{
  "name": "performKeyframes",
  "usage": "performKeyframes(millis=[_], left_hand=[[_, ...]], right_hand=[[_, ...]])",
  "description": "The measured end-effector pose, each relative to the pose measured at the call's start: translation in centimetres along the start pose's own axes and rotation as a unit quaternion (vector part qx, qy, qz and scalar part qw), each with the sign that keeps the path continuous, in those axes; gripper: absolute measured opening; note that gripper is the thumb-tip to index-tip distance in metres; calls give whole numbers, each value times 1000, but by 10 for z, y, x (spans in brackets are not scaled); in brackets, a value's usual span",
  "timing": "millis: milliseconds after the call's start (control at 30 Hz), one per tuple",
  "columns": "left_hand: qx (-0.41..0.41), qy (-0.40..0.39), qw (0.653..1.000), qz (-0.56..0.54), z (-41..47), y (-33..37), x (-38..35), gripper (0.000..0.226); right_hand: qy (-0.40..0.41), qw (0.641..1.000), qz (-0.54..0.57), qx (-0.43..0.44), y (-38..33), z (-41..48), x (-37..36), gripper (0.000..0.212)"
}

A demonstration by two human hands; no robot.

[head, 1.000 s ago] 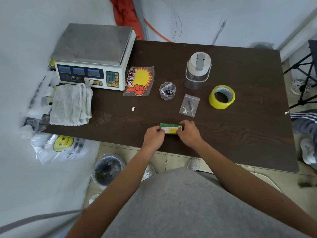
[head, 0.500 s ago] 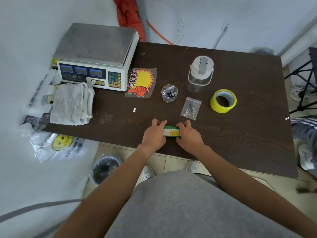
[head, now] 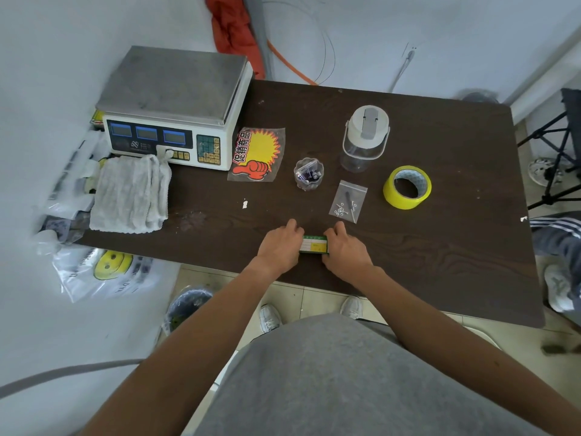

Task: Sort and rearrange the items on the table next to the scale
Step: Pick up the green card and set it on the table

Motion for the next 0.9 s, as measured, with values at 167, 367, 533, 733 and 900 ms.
performKeyframes(millis=[167,367,533,733,900], left_hand=[[-10,0,1000,27,0,3,0,38],[-26,0,999,43,1,5,3,38],[-20,-1,1000,11,0,2,-1,39],[-6,-18,999,-29,0,-6,-3,52],[25,-43,997,-58,-3,-21,-5,70]], right_hand=[[-16,999,-31,20,-4,3,4,45],[-31,994,-82,59,-8,7,9,39],[-36,994,-79,61,-8,5,10,40],[-44,995,-62,58,-8,4,10,45],[-47,993,-83,62,-7,7,9,64]])
Point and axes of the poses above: each hand's wrist, its own z-axis towards the middle knuckle, its own x-axis out of the back of the hand, y = z × x, the point moved 6 cm from there along z, towards the middle knuckle
